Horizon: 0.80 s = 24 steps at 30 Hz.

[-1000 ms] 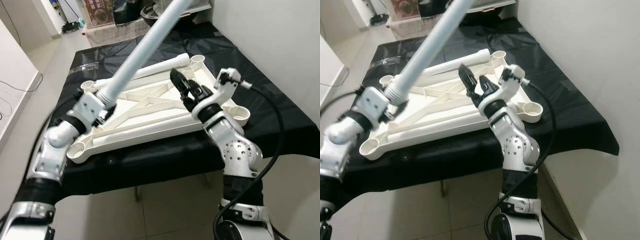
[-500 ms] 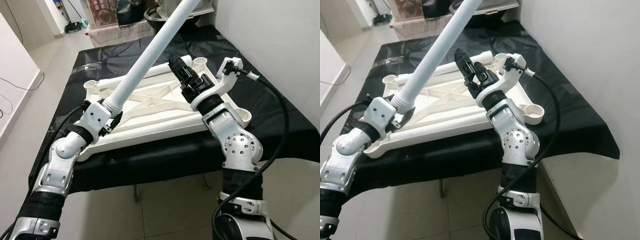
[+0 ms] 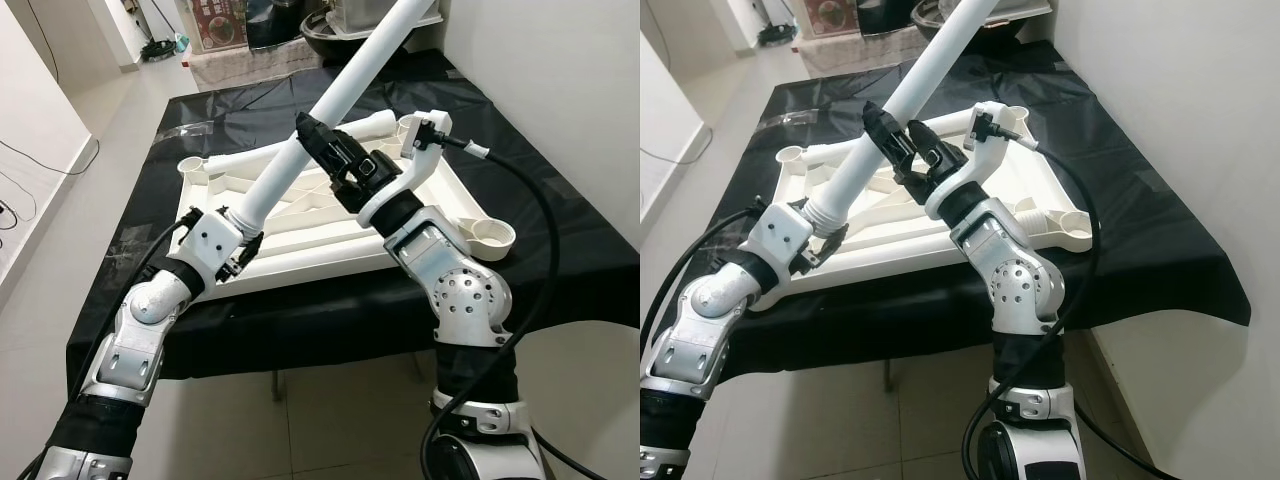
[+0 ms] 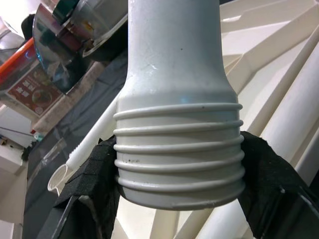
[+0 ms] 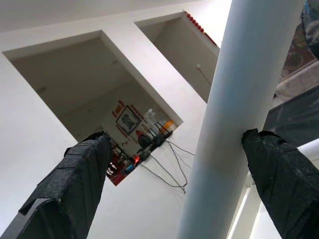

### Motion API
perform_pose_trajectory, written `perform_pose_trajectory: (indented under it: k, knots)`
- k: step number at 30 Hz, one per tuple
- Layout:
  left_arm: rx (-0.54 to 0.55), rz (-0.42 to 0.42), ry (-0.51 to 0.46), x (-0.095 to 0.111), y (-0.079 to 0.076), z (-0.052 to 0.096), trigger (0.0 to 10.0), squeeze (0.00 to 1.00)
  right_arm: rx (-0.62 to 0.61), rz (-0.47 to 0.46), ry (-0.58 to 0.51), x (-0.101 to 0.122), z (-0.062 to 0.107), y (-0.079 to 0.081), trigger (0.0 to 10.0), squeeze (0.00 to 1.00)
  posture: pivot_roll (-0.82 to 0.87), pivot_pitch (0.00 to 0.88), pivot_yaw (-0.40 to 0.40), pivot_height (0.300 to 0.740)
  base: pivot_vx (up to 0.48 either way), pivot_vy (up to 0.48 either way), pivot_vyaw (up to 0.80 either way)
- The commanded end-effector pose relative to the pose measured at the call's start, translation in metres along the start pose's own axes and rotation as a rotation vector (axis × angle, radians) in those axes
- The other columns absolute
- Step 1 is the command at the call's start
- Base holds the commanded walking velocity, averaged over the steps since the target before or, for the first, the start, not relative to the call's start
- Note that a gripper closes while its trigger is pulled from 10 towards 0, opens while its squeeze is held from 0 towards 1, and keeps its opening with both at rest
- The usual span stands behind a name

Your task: Building children table

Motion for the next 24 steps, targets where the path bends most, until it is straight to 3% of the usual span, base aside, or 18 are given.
perform_pose_trajectory:
  k: [1, 16, 24]
  knots:
    - [-0.022, -0.012, -0.009, 0.002, -0.005, 0.002, 10.0, 0.0, 0.015, -0.05, 0.059, -0.021, -0.001, 0.002, 10.0, 0.0, -0.04, 0.102, 0.074, 0.74, 0.0, 0.0, 0.0]
    - [-0.033, -0.034, 0.003, 0.005, -0.006, 0.002, 10.0, 0.0, -0.03, -0.021, 0.076, -0.026, 0.001, -0.006, 10.0, 0.0, -0.04, 0.096, 0.075, 0.74, 0.0, 0.0, 0.0]
    - [-0.079, -0.028, -0.012, 0.009, -0.021, 0.003, 10.0, 0.0, -0.048, -0.018, 0.071, -0.026, 0.0, -0.009, 10.0, 0.0, -0.04, 0.085, 0.075, 0.74, 0.0, 0.0, 0.0]
Point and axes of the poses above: a point about 5 cm out from each wrist's last joint towards the gripper, its own z axis pointing back from the gripper into the wrist, its own x axis along the axis of the wrist's last joint, y = z × x, the point moved 1 cm from there along -z, pointing out of the wrist towards the gripper, and after that the axes turned 9 degrees about -z, right-handed, at the moved point
